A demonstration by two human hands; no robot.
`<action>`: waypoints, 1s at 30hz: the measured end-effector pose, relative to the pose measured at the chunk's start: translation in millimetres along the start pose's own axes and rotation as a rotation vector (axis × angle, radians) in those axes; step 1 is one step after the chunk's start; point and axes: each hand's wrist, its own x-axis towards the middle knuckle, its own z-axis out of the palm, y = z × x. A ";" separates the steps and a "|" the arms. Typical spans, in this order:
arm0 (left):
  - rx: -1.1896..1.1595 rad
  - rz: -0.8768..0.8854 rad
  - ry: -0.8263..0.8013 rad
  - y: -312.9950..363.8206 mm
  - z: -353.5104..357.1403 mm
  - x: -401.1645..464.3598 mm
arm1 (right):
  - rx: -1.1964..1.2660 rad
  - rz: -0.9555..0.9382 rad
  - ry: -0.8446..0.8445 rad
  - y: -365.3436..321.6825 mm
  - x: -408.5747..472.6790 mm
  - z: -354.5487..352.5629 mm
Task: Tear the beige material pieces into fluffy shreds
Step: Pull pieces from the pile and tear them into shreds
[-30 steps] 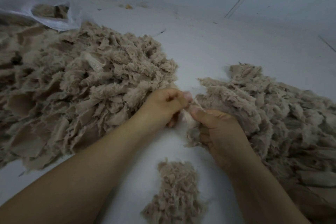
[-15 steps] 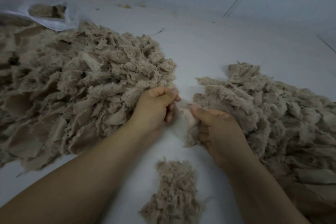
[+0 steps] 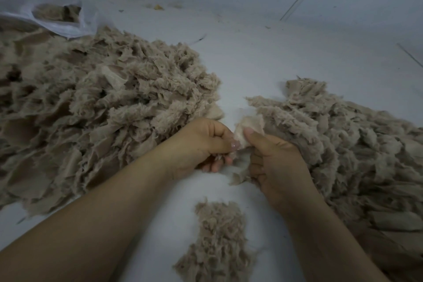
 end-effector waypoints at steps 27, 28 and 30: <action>0.019 0.263 0.250 0.8 5.3 0.0 | -0.143 -0.080 -0.045 3.8 -0.5 -6.1; -0.103 0.339 0.421 2.2 3.0 2.3 | -0.123 -0.086 -0.013 4.0 0.2 -5.9; -0.264 0.437 0.595 6.1 0.0 4.2 | -0.073 -0.083 0.004 4.3 2.6 -5.9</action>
